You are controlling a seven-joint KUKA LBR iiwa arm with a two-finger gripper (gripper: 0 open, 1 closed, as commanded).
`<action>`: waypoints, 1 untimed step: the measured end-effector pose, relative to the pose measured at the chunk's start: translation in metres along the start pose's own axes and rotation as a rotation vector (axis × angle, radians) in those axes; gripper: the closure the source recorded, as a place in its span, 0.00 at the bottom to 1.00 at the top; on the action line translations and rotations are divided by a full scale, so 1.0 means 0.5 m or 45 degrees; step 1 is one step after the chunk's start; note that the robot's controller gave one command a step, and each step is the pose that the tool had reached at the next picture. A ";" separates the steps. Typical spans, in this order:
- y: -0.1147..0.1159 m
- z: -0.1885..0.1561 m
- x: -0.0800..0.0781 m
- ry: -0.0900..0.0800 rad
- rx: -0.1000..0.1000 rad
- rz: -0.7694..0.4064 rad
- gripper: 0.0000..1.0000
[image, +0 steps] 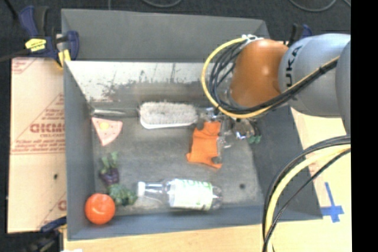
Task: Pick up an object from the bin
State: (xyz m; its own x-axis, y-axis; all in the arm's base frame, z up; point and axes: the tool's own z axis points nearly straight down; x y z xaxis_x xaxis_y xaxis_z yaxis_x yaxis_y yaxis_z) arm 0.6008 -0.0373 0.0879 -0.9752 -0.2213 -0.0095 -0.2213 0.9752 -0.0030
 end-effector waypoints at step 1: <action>0.014 0.033 0.048 -0.003 0.003 -0.083 1.00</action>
Offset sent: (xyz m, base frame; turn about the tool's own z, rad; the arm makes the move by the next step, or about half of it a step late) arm 0.0000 0.0000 0.0000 0.0000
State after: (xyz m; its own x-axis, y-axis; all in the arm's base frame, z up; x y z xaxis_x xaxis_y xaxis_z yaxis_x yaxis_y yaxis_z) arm 0.5762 -0.0359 0.0713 -0.9588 -0.2840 -0.0113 -0.2840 0.9588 -0.0057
